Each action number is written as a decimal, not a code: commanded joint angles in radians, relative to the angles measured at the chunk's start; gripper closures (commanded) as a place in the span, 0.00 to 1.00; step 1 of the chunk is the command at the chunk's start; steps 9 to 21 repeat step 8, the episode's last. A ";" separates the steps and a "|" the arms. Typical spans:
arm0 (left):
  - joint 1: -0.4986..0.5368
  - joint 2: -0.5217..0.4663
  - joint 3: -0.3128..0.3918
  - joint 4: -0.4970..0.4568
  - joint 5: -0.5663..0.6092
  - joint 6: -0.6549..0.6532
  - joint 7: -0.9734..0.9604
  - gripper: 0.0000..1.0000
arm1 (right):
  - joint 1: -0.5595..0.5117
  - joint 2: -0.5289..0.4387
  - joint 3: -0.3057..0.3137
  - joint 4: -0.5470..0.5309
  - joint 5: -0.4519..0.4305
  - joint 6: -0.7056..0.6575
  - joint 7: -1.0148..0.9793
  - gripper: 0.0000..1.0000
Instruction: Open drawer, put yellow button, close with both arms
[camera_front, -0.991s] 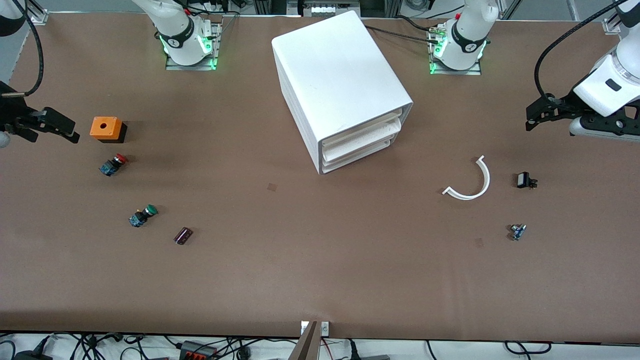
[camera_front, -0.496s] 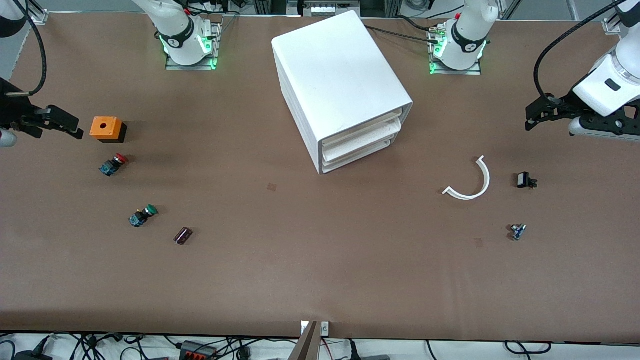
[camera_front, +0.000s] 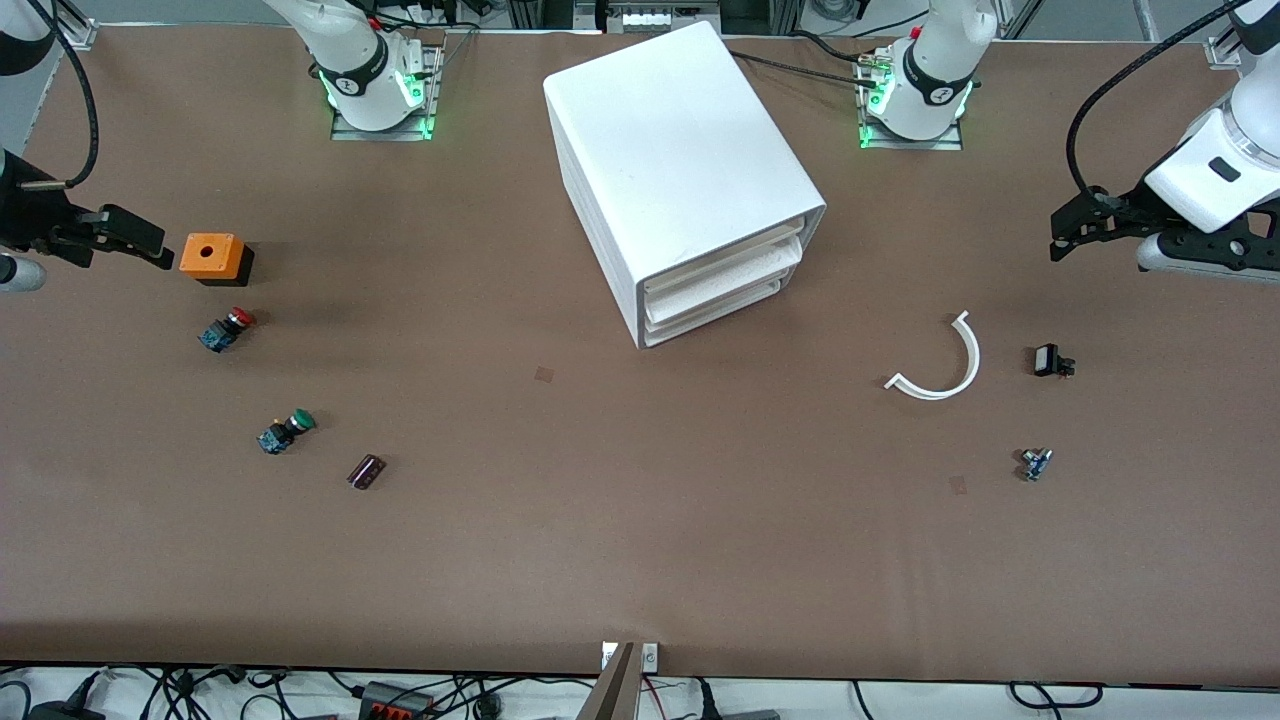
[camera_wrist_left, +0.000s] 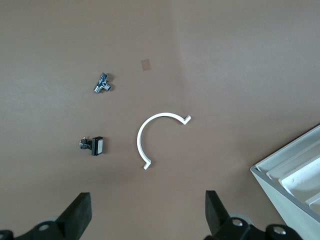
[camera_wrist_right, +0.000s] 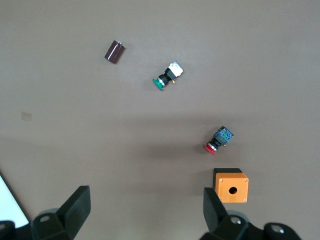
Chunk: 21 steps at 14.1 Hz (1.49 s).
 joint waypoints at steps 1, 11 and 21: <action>-0.006 0.007 0.003 0.024 -0.011 -0.023 0.009 0.00 | -0.014 -0.002 0.016 0.002 -0.012 -0.010 0.000 0.00; -0.006 0.007 0.002 0.024 -0.011 -0.023 0.009 0.00 | -0.016 0.005 0.016 -0.001 -0.012 -0.005 0.002 0.00; -0.006 0.007 0.002 0.024 -0.011 -0.023 0.009 0.00 | -0.016 0.005 0.016 -0.001 -0.012 -0.005 0.002 0.00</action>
